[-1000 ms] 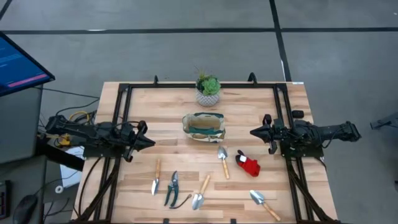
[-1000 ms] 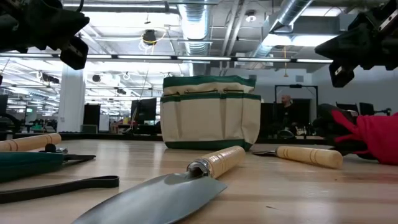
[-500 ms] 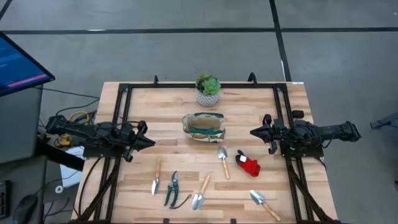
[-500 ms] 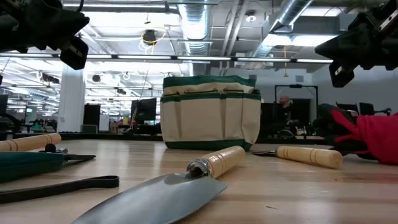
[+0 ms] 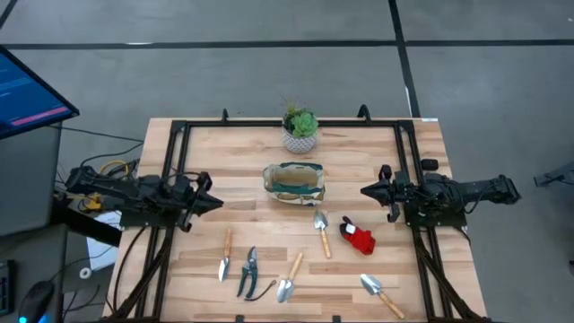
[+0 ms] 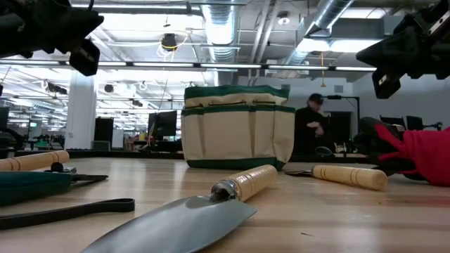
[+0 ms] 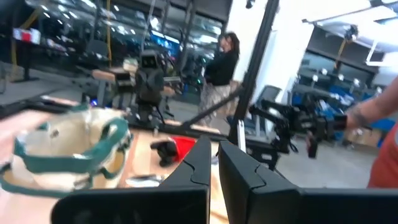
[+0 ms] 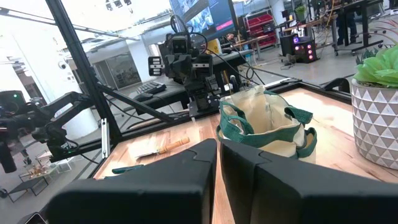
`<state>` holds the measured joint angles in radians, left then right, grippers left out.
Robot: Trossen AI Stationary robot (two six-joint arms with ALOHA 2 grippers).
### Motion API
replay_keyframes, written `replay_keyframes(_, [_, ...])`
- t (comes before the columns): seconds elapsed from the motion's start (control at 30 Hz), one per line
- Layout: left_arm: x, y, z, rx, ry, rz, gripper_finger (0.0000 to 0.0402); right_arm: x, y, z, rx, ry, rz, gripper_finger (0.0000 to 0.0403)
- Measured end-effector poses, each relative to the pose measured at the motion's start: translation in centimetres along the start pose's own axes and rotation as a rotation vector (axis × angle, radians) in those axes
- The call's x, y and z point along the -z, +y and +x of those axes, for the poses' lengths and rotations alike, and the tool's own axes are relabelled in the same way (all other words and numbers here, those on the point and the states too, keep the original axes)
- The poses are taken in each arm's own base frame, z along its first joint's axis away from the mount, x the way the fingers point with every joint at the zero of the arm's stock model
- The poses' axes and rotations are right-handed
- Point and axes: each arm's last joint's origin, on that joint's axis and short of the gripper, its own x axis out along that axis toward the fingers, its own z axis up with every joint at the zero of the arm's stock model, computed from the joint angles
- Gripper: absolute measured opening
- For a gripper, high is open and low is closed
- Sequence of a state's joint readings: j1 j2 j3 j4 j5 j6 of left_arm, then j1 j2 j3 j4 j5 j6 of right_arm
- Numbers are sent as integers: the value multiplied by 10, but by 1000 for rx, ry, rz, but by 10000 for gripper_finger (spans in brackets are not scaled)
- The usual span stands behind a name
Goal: Pick & Place Garden tools in Gardening bag
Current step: Put the gloves into the gardening bag
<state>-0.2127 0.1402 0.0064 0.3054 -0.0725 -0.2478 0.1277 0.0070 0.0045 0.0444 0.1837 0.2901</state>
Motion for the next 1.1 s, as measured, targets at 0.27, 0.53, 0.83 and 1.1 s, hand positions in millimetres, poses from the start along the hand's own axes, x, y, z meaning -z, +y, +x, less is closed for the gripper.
replay_keyframes(0.27, [-14, -4, -1, 37, -148, -15, 2, -6, 1, 0, -28, -52, 486, 17])
replay_keyframes(0.53, [-20, -3, -2, 1, -211, -12, 2, -18, 4, -2, -98, -161, 753, 17])
replay_keyframes(0.83, [-20, -1, -2, -68, -228, -20, 2, -99, 21, -19, -79, -349, 500, 52])
replay_keyframes(1.1, [-20, -1, -2, -66, -233, -24, 2, -148, 41, 5, 208, 285, 312, 113])
